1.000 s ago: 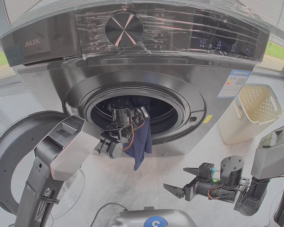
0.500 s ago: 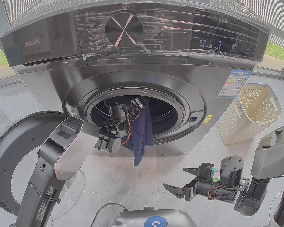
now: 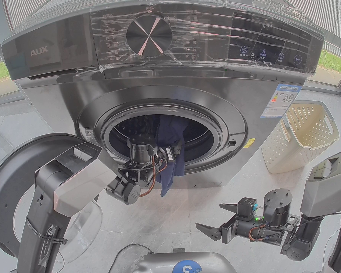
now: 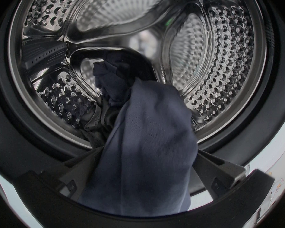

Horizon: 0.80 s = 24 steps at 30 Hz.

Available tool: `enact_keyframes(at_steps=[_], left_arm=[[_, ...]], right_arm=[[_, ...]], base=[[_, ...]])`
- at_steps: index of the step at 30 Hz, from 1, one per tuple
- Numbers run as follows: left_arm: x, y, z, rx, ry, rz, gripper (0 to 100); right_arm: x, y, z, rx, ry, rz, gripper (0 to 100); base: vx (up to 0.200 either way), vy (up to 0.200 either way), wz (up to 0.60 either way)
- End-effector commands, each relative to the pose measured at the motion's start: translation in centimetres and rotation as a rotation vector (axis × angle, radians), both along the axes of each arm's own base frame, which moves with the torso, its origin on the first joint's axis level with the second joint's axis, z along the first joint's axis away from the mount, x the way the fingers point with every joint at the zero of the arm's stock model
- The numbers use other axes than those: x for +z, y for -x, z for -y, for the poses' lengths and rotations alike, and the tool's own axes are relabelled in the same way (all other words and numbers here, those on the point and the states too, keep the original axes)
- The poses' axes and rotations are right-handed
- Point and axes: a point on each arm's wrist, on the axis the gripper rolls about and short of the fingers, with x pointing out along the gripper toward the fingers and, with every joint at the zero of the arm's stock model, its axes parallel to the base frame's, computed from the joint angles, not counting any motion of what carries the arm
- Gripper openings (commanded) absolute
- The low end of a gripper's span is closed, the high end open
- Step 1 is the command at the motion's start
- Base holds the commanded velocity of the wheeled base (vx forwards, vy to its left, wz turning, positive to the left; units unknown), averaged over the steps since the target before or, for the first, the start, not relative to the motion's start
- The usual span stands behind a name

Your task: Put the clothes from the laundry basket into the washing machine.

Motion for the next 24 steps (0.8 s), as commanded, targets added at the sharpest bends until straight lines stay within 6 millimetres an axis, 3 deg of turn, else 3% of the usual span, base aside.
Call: enact_keyframes(at_steps=[1,2,3,12,16,24], left_arm=[[-0.7,0.5,-0.1,-0.007,-0.021,-0.029,100],[-1.0,0.5,-0.1,-0.009,-0.023,-0.033,100],[-1.0,0.5,-0.1,-0.009,-0.023,-0.033,0],[0.3,-0.4,0.2,-0.036,0.015,0.012,0],[2.0,-2.9,-0.5,0.016,0.157,0.07,0],[4.1,-5.7,-0.3,0.044,0.293,0.264,0]], right_arm=[[0.0,0.0,0.0,0.003,-0.006,0.007,100],[0.0,0.0,0.0,0.003,-0.006,0.007,100],[0.0,0.0,0.0,0.002,-0.007,0.006,100],[0.0,0.0,0.0,0.002,-0.006,0.004,100],[-0.2,0.1,-0.1,0.004,-0.002,0.0,100],[-0.2,0.1,-0.1,0.004,-0.001,-0.002,100]], base=[[0.0,0.0,0.0],[0.0,0.0,0.0],[0.0,0.0,0.0],[0.0,0.0,0.0],[0.0,0.0,0.0],[0.0,0.0,0.0]])
